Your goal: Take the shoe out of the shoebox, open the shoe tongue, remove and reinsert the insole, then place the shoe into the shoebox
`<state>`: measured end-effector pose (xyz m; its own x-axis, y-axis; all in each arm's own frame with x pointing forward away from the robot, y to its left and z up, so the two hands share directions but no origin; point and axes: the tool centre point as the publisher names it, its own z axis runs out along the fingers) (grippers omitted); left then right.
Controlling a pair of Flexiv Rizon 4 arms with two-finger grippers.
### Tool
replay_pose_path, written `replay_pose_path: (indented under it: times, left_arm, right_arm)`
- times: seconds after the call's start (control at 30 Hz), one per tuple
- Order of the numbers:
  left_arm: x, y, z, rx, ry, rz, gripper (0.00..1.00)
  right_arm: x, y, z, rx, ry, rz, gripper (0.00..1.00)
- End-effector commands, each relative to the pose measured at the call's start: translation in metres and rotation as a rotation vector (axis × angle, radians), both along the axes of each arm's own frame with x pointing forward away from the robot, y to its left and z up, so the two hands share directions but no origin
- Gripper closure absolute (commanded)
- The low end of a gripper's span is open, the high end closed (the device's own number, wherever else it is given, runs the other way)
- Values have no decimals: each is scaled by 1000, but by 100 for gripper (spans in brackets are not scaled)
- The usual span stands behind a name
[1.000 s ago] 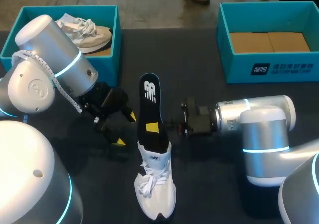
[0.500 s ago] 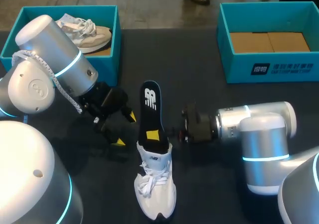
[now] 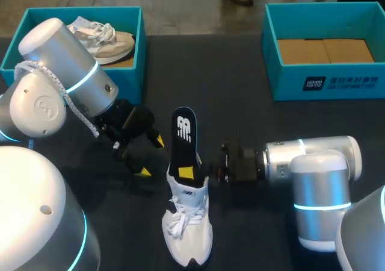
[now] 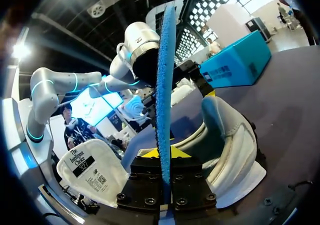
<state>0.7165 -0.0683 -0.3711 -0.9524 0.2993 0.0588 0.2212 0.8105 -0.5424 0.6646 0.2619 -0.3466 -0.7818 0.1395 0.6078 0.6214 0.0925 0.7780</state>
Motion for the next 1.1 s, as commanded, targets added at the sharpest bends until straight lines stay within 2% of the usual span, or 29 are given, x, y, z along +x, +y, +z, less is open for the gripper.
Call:
replay_pose_path:
  times: [0.03,0.17,0.23,0.33,0.63,1.0,1.03,1.1]
  left_arm:
    - [0,0,0,2,-1,0,0]
    - [0,0,0,2,-1,0,0]
    - [0,0,0,2,-1,0,0]
    - [0,0,0,2,-1,0,0]
    - [0,0,0,2,-1,0,0]
    - [0,0,0,2,-1,0,0]
    - [0,0,0,2,-1,0,0]
    - [0,0,0,2,-1,0,0]
  right_arm:
    - [0,2,1,-8,1,5,100]
    - [6,5,5,-9,-3,13,98]
    - [8,5,6,-10,-7,17,79]
    - [11,6,10,-14,-14,23,73]
    - [18,7,21,-26,-39,30,74]
    - [30,9,33,-24,-70,27,80]
    - [31,9,33,-24,-71,27,82]
    - [32,10,33,-24,-73,24,96]
